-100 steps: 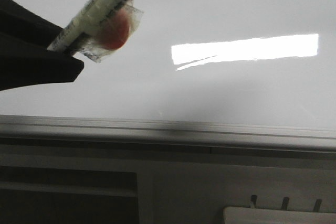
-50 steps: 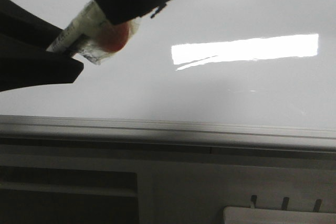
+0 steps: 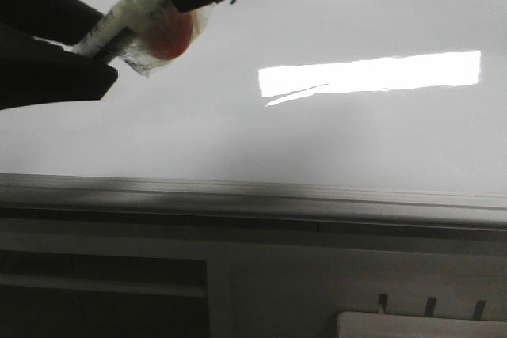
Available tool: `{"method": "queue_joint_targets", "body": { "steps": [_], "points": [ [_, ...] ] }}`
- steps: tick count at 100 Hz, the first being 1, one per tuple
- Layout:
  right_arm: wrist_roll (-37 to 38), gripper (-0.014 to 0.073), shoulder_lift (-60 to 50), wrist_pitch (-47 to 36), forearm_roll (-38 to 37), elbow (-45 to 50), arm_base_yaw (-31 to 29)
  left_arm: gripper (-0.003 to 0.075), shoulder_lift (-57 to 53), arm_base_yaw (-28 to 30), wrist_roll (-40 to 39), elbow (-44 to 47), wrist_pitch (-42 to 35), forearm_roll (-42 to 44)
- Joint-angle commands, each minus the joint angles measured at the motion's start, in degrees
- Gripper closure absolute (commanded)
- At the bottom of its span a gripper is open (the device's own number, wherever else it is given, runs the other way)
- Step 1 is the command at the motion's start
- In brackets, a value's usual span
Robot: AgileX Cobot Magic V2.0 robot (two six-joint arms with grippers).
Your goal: Write number 2 on whiteboard
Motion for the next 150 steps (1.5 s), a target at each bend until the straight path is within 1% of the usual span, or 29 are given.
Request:
{"method": "queue_joint_targets", "body": {
  "steps": [1,9,22,27,34,35,36,39,41,42,43,45,47,59,65,77,87,95,127,140,150],
  "points": [
    [0.5,0.0669,-2.3,-5.8,1.1,-1.7,-2.0,0.0265,-3.0,-0.1,-0.1,-3.0,1.2,-2.5],
    [0.5,0.0666,-3.2,-8.4,1.1,-1.7,-4.7,0.0261,-6.1,-0.1,-0.1,-3.1,4.7,-3.9],
    [0.5,0.0666,-3.6,-7.4,1.1,-1.7,-7.6,0.0262,-12.2,-0.1,-0.1,-3.1,9.2,-4.2],
    [0.5,0.0666,-3.6,-7.3,1.1,-1.7,-7.8,0.0283,-14.2,0.2,-1.3,-3.1,10.0,-4.3],
    [0.5,0.0666,-3.6,-8.1,1.0,-1.7,-7.8,0.0386,-16.3,1.4,-5.2,-3.1,10.5,-4.3],
    [0.5,0.0666,-3.6,-8.3,1.0,-1.7,-7.8,0.0434,-16.6,1.9,-6.2,-3.1,10.5,-4.3],
    [0.5,0.0666,-3.6,-8.5,1.0,-1.7,-7.8,0.0434,-16.7,1.9,-6.7,-3.1,10.5,-4.3],
    [0.5,0.0666,-3.4,-9.5,1.0,-1.7,-7.8,0.0526,-17.0,2.9,-8.8,-3.1,10.5,-4.3],
    [0.5,0.0666,-3.2,-10.2,1.0,-1.7,-7.8,0.0566,-17.1,3.2,-10.2,-3.1,10.5,-4.3],
    [0.5,0.0666,-3.2,-10.4,1.0,-1.7,-7.8,0.0606,-17.1,3.7,-10.7,-3.1,10.5,-4.3],
    [0.5,0.0666,-3.1,-10.7,1.0,-1.7,-7.8,0.0627,-17.1,3.9,-11.5,-3.1,10.5,-4.3],
    [0.5,0.0666,-3.0,-11.5,1.0,-1.7,-7.8,0.0705,-17.1,4.8,-12.7,-3.1,10.3,-4.3],
    [0.5,0.0666,-2.9,-12.2,1.0,-1.7,-7.8,0.0742,-17.1,5.3,-13.5,-3.1,10.1,-4.3],
    [0.5,0.0666,-1.6,-13.4,1.0,-1.7,-8.1,0.0741,-16.8,9.4,-17.8,-3.1,7.3,-4.3],
    [0.5,0.0665,-0.8,-13.9,1.0,-1.7,-8.1,0.0741,-16.8,11.8,-19.3,-3.1,4.4,-4.3],
    [0.5,0.0664,0.6,-16.0,1.0,-1.7,-8.1,0.0741,-16.8,15.9,-19.6,-3.1,0.6,-4.4],
    [0.5,0.0664,1.9,-16.7,1.0,-1.8,-8.3,0.0741,-16.8,18.2,-19.6,-3.1,-1.7,-4.5],
    [0.5,0.0664,2.9,-17.3,1.0,-1.8,-8.9,0.0741,-16.8,19.0,-19.6,-3.1,-2.6,-4.8],
    [0.5,0.0664,2.1,-18.6,1.2,-3.7,-11.8,0.0741,-16.8,19.0,-19.6,-3.1,-2.7,-4.8],
    [0.7,0.0662,0.7,-15.4,1.2,-3.2,-13.8,0.0741,-16.8,19.0,-19.6,-3.1,-2.7,-4.8],
    [1.7,0.065,-0.5,-14.1,1.1,-1.1,-15.7,0.0741,-16.8,19.0,-19.6,-3.1,-2.6,-4.8]
  ]
}}
